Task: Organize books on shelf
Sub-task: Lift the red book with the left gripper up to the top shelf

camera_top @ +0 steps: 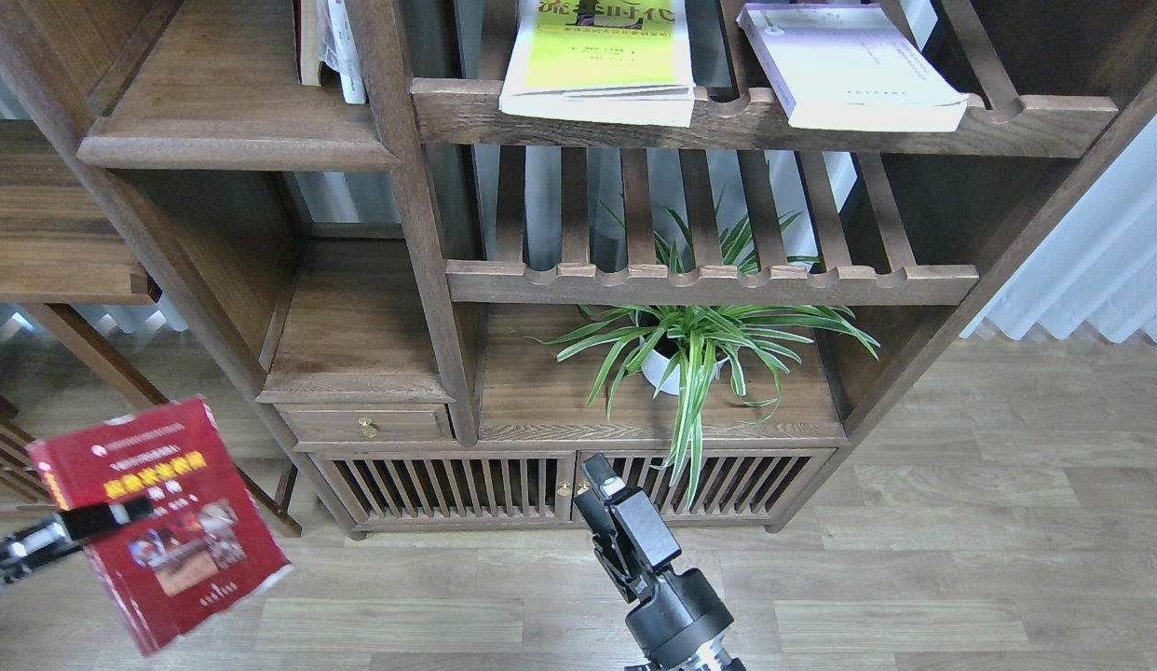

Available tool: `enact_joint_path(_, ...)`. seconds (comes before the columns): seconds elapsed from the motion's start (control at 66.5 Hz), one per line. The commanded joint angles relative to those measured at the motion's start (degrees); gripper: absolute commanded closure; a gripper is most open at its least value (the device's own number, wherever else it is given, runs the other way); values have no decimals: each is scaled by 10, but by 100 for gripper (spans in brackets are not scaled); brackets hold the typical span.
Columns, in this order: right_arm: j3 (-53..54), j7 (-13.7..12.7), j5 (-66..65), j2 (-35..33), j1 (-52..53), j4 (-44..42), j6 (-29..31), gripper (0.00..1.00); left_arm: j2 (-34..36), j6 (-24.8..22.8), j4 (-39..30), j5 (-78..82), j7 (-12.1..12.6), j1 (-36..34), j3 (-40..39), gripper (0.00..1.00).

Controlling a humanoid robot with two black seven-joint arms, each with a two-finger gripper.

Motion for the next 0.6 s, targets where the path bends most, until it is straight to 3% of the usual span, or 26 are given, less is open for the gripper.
enact_joint_path(0.0,0,0,0,0,0,0,0,1,3,0,2,0,-4,1,-65,95)
enact_joint_path(0.195,1,0,0,0,1,-1,0,1,20,0,-6,0,-4,1,-151,96)
enact_joint_path(0.586,2,0,0,0,1,-7,0,1,101,0,-23,8,7,0,-248,96)
